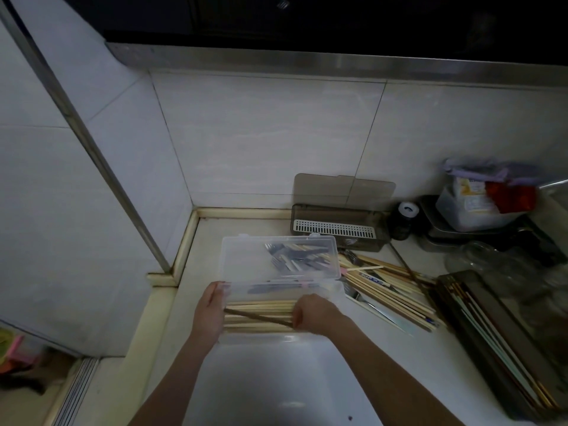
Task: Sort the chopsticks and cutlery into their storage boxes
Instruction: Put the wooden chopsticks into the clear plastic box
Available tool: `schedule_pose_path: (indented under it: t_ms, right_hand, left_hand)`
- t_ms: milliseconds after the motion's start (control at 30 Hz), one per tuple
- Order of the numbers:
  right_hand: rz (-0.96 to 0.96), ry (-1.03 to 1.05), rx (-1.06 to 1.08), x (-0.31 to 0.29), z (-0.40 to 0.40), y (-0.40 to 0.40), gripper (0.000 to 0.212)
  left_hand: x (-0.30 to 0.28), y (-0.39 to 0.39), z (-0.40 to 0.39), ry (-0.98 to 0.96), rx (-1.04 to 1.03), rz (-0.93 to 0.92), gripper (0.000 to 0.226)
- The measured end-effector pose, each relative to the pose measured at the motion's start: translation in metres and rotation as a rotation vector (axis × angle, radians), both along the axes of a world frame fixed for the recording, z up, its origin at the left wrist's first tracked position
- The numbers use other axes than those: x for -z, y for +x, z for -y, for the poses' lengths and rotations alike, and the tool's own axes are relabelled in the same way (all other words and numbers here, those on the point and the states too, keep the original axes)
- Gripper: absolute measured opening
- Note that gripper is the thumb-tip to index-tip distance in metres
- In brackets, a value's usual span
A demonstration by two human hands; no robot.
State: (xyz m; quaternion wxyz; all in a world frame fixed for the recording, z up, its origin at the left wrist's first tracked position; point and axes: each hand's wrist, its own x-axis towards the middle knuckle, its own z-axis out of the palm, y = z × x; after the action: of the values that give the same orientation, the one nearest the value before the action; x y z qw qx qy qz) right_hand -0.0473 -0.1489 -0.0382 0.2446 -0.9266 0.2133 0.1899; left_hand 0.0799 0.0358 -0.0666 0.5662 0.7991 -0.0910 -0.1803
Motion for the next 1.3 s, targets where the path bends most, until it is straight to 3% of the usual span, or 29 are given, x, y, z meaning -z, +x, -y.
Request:
schedule_pose_path:
  t_ms: [100, 133, 233, 300, 367, 500, 600, 767, 900, 1100, 1200, 1300]
  right_hand:
    - [0.221, 0.098, 0.158, -0.007, 0.006, -0.009, 0.012]
    - [0.328, 0.047, 0.225, -0.012, 0.011, -0.015, 0.014]
    - [0.658, -0.366, 0.369, -0.027, 0.029, -0.035, 0.016]
    - [0.687, -0.421, 0.592, -0.027, 0.048, -0.047, 0.014]
    - [0.511, -0.35, 0.793, -0.016, 0.068, -0.058, 0.018]
    - [0.045, -0.292, 0.651, 0.017, 0.084, -0.085, 0.047]
    - [-0.01, -0.304, 0.621, 0.023, 0.086, -0.089, 0.052]
    - [-0.039, -0.359, 0.621, 0.023, 0.086, -0.094, 0.037]
    - [0.074, -0.312, 0.74, 0.019, 0.082, -0.098, 0.028]
    - [0.404, -0.376, 0.859, 0.005, 0.073, -0.107, 0.018]
    - [0.607, -0.423, 0.749, -0.001, 0.064, -0.097, 0.031]
    - [0.775, -0.406, 0.481, -0.006, 0.046, -0.076, 0.036]
  left_hand:
    - [-0.004, -0.002, 0.001, -0.019, -0.002, -0.005, 0.022]
    - [-0.003, -0.002, 0.001, -0.016, -0.003, -0.004, 0.022]
    - [-0.003, -0.001, 0.002, -0.007, -0.009, -0.005, 0.022]
    - [-0.003, -0.002, 0.001, -0.006, -0.006, 0.0, 0.023]
    - [-0.004, -0.003, 0.001, -0.007, 0.001, 0.005, 0.023]
    - [0.001, 0.001, 0.001, 0.011, -0.002, -0.004, 0.021]
    - [0.006, 0.004, 0.0, 0.015, -0.004, -0.011, 0.02]
    - [0.005, 0.003, 0.0, 0.03, 0.002, -0.001, 0.021]
    - [0.002, 0.001, 0.0, 0.028, 0.009, 0.015, 0.022]
    - [0.003, 0.002, 0.0, 0.016, 0.016, 0.02, 0.023]
    - [0.001, 0.001, 0.0, 0.006, 0.014, 0.009, 0.023]
    - [-0.001, -0.001, 0.001, -0.002, 0.002, -0.008, 0.022]
